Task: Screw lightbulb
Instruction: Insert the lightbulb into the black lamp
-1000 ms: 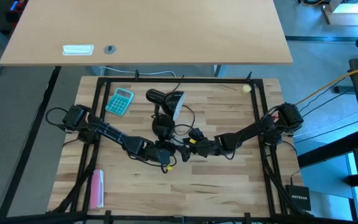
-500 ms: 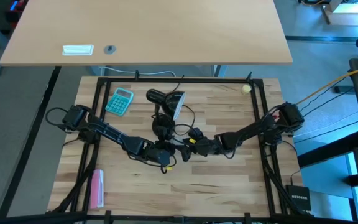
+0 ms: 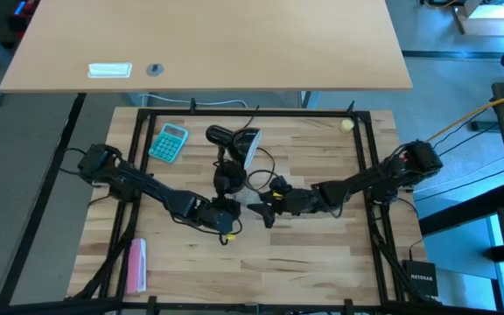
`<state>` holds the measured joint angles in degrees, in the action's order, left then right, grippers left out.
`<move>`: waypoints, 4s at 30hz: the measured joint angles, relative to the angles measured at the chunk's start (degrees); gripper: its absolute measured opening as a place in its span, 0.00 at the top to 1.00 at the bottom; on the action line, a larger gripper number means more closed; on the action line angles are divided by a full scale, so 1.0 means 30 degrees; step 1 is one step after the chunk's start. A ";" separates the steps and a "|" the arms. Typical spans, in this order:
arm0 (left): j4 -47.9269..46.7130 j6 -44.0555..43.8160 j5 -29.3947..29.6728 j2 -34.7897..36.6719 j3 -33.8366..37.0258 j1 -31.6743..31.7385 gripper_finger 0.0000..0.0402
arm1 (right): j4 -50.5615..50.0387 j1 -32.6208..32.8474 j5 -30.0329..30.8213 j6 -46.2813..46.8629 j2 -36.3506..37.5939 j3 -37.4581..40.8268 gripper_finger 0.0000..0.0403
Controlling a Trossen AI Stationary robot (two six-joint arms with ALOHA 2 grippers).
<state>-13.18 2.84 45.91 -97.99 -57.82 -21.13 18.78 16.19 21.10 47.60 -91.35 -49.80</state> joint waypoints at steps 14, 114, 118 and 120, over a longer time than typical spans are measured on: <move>-0.4322 -0.6333 -0.4236 0.6984 0.0087 -0.1616 0.35 | -0.2947 0.2912 0.1292 -0.9467 0.5153 -0.0007 0.48; 1.3183 -0.6814 -3.8744 0.7197 0.3883 1.8880 0.37 | -0.0501 -0.1880 0.4140 -3.4434 0.1108 -0.4566 0.48; 1.3181 -0.6844 -3.8746 0.7197 0.3883 1.8880 0.37 | -0.0482 -0.1887 0.4078 -3.4561 0.1108 -0.4575 0.48; 1.3183 -0.6840 -3.8738 0.7197 0.3883 1.8872 0.37 | -0.0522 -0.1917 0.3869 -3.4608 0.0988 -0.4582 0.48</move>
<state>26.37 -17.67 -70.30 -76.40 -46.17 35.48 17.21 10.43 32.71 -56.23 -88.39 -63.55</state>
